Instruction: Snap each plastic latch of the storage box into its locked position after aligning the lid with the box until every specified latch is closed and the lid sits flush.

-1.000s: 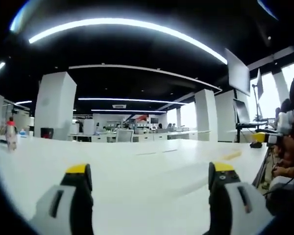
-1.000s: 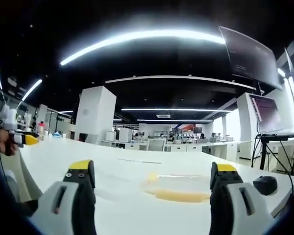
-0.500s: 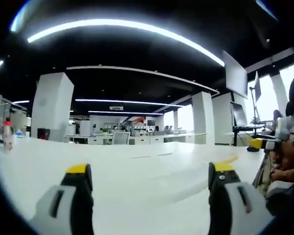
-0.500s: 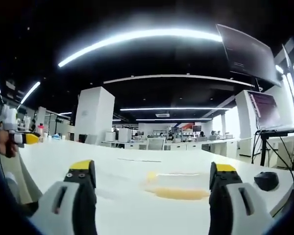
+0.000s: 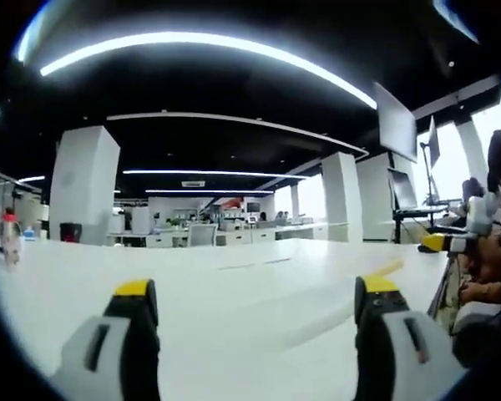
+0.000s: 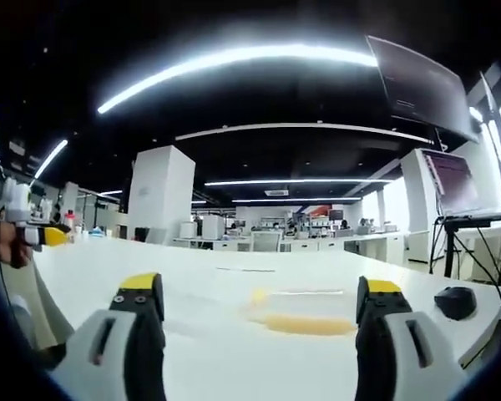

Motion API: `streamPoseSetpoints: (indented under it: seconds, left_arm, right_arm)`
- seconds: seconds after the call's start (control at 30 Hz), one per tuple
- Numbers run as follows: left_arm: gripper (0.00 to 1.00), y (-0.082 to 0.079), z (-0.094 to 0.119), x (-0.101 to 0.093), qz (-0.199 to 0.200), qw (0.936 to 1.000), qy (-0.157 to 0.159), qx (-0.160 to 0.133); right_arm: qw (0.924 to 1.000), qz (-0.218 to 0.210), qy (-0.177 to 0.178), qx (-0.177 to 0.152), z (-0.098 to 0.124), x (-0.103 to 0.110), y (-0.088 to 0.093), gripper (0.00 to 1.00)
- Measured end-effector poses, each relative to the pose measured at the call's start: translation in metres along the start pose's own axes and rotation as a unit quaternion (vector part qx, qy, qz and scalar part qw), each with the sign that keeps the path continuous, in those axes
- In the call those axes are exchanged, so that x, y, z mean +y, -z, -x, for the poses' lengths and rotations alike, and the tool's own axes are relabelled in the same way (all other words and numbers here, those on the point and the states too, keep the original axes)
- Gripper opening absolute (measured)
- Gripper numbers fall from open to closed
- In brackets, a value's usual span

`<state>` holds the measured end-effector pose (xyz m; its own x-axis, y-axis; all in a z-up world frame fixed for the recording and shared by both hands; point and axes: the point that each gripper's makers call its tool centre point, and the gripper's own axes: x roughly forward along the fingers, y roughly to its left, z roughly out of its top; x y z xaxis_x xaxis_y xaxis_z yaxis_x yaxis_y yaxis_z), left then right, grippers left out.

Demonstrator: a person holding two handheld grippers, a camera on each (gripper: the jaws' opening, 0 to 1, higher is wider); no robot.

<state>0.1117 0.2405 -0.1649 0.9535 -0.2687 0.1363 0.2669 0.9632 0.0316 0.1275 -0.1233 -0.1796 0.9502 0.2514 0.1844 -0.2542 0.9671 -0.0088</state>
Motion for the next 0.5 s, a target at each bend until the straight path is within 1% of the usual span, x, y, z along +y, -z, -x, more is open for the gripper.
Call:
streamPoseSetpoints:
  seconds: [0.1, 0.2, 0.43, 0.5]
  left_arm:
    - [0.99, 0.001, 0.0007, 0.0011, -0.003, 1.0, 0.0, 0.002]
    - [0.99, 0.0022, 0.001, 0.0032, 0.004, 1.0, -0.002, 0.004]
    - [0.99, -0.0004, -0.0035, 0.0043, 0.0, 1.0, 0.004, 0.006]
    - [0.99, -0.0034, -0.0062, 0.0061, -0.002, 1.0, 0.006, 0.006]
  right_arm:
    - [1.0, 0.009, -0.003, -0.002, 0.0, 0.0024, -0.001, 0.96]
    - [1.0, 0.006, -0.004, -0.001, -0.0014, 0.0034, -0.0002, 0.96]
    - [0.9999, 0.006, -0.01, 0.002, -0.0029, 0.0089, 0.0013, 0.96]
    - [0.9999, 0.005, -0.011, 0.004, -0.0035, 0.0101, 0.0024, 0.96]
